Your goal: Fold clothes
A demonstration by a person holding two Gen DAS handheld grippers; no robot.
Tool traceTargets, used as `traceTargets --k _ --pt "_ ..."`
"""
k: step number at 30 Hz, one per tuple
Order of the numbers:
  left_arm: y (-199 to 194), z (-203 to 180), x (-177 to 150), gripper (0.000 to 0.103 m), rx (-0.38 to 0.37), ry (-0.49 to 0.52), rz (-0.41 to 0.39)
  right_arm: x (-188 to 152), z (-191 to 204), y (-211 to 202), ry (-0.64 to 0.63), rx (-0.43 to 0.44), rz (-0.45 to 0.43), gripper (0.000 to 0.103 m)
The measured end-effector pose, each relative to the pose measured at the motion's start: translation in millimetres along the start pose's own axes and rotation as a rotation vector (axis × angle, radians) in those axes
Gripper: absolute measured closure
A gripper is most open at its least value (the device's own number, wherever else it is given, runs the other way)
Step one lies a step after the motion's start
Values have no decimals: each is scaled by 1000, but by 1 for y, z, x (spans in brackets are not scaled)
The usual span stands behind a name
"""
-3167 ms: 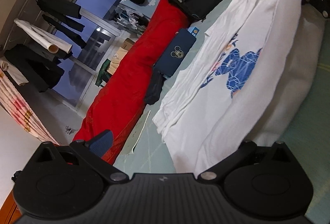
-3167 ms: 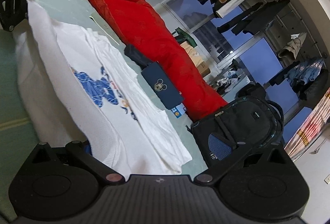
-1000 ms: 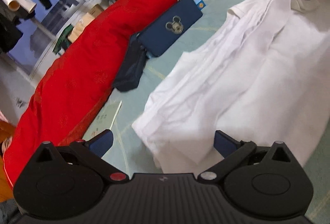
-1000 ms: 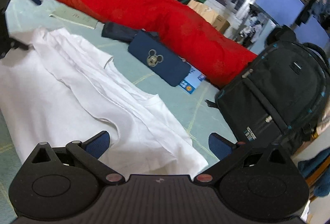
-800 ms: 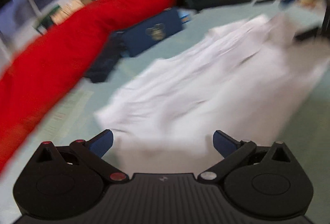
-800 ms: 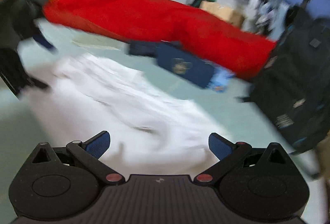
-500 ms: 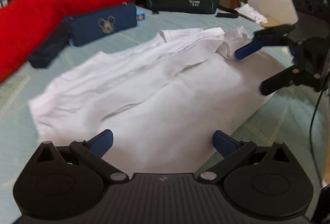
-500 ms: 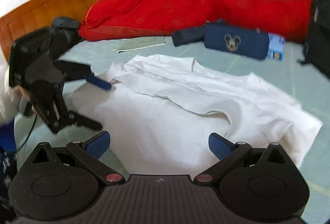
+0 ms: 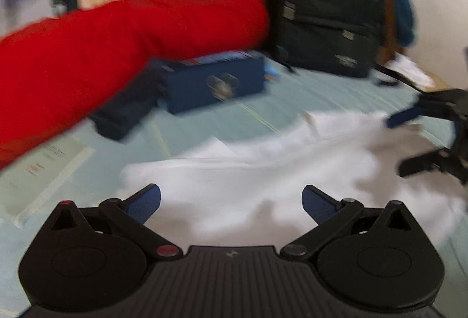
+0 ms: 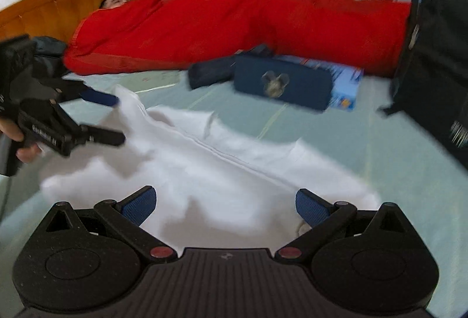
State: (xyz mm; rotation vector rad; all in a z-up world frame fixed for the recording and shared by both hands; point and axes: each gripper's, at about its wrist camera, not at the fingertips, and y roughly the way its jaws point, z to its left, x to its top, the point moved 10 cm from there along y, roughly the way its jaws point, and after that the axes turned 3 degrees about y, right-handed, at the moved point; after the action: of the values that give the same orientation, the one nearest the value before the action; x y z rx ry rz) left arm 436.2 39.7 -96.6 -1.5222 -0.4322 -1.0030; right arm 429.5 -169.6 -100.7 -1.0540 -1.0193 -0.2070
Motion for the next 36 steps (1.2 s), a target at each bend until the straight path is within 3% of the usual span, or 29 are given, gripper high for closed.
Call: traceTargets --k 3,6,9,15,19,22,25,29,33,36 --pt "3 19 15 1 90 -57 -20 22 -19 -1 -7 -114 -46 0" --pt "-6 27 18 1 98 -110 -54 39 -36 -11 26 -170 -100 0" --pt "-14 32 13 1 117 -101 -56 48 -46 -27 56 -185 -142 0" --pt "-28 18 -16 1 12 -50 1 30 -34 -52 66 -90 -137 0" --pt "-30 -12 -38 1 -91 31 47 -4 -6 -56 51 50 -55 0" --pt "-28 -23 -45 1 -106 60 69 -30 17 -53 54 185 11 0" --pt "-25 -32 -52 1 -117 84 89 -52 35 -37 73 268 94 0" --pt "-26 -42 -60 1 -129 112 109 -64 38 -9 51 220 192 0" --pt "-37 -37 -68 1 -117 111 106 -43 17 -2 71 172 157 0" --pt "-38 -31 -74 1 -109 99 119 -21 -6 3 62 85 114 0"
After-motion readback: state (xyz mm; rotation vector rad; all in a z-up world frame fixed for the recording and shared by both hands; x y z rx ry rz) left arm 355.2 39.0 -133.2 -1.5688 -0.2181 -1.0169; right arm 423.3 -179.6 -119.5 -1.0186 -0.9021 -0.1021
